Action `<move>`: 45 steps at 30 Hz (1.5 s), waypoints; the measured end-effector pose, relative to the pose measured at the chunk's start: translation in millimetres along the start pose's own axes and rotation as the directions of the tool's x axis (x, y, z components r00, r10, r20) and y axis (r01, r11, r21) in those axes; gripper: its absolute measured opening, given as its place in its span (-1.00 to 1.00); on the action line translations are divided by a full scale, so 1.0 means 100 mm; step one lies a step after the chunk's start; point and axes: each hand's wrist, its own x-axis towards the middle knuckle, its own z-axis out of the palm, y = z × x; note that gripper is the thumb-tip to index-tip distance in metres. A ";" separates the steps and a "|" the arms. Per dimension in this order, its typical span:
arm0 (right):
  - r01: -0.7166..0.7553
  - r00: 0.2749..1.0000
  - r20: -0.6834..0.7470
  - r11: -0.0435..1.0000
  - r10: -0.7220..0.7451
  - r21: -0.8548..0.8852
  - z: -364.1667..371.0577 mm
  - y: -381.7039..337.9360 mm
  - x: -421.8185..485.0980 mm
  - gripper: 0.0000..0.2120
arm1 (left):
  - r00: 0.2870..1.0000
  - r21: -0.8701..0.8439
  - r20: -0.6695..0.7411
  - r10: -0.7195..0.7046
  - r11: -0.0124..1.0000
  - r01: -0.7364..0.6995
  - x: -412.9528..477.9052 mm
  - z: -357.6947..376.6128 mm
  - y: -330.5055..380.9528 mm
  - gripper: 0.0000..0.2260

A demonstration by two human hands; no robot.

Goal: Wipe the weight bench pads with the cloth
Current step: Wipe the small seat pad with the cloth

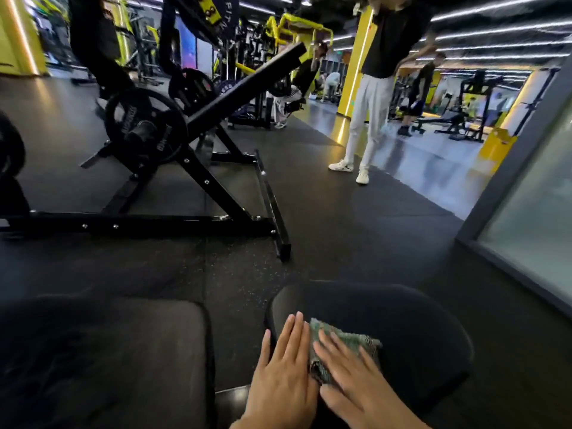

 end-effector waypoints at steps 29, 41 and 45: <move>0.078 0.995 -0.053 0.995 -0.081 -0.066 -0.20 0.33 0.79 -0.43 | 0.999 0.101 -0.020 -0.043 0.994 0.045 -0.06 -0.07 0.13 -0.36; 0.025 0.997 -0.076 0.999 -0.021 0.046 -0.03 0.06 -0.51 -0.51 | 0.998 0.108 0.060 -0.014 0.994 0.008 -0.03 -0.09 0.08 -0.32; -0.040 0.997 -0.062 0.999 0.042 0.035 -0.07 0.03 -0.65 -0.51 | 0.999 0.206 0.016 0.038 0.978 -0.040 0.03 -0.14 0.08 -0.31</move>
